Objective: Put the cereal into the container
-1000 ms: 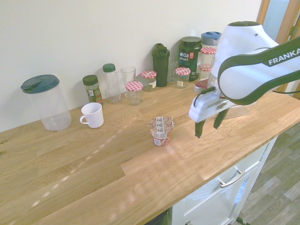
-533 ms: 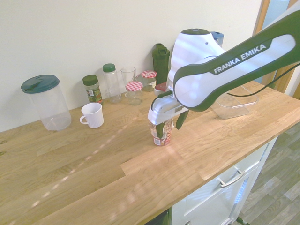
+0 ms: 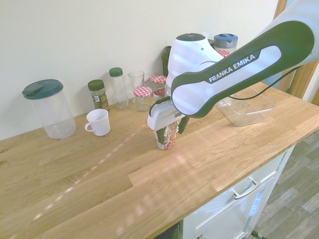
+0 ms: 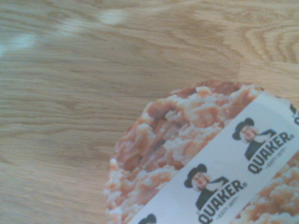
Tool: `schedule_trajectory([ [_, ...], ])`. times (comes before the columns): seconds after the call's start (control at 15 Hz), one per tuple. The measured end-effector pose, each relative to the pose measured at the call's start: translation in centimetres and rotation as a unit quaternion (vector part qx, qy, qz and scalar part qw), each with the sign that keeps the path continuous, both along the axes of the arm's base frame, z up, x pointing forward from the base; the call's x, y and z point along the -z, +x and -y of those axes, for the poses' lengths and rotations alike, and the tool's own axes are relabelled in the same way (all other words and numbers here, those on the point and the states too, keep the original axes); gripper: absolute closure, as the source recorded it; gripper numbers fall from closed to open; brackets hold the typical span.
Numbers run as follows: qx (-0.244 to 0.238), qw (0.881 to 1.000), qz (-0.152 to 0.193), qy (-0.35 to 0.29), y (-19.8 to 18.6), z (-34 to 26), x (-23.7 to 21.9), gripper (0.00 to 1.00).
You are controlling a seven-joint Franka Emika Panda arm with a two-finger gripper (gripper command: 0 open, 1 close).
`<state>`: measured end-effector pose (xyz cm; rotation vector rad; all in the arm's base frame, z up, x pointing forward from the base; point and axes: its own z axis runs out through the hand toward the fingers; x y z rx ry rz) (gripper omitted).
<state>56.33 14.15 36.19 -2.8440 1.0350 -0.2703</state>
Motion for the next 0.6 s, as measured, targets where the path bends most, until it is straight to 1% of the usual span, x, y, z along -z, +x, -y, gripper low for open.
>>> schedule_trajectory([
  [0.13, 0.006, 1.0, 0.013, 0.004, 0.7, 0.3, 1.2, 0.0],
  [0.33, 0.007, 0.999, 0.051, 0.019, 1.3, -0.1, 0.9, 0.0],
  [0.6, 0.007, 0.998, 0.065, 0.022, 1.4, 0.4, 1.1, 0.0],
])
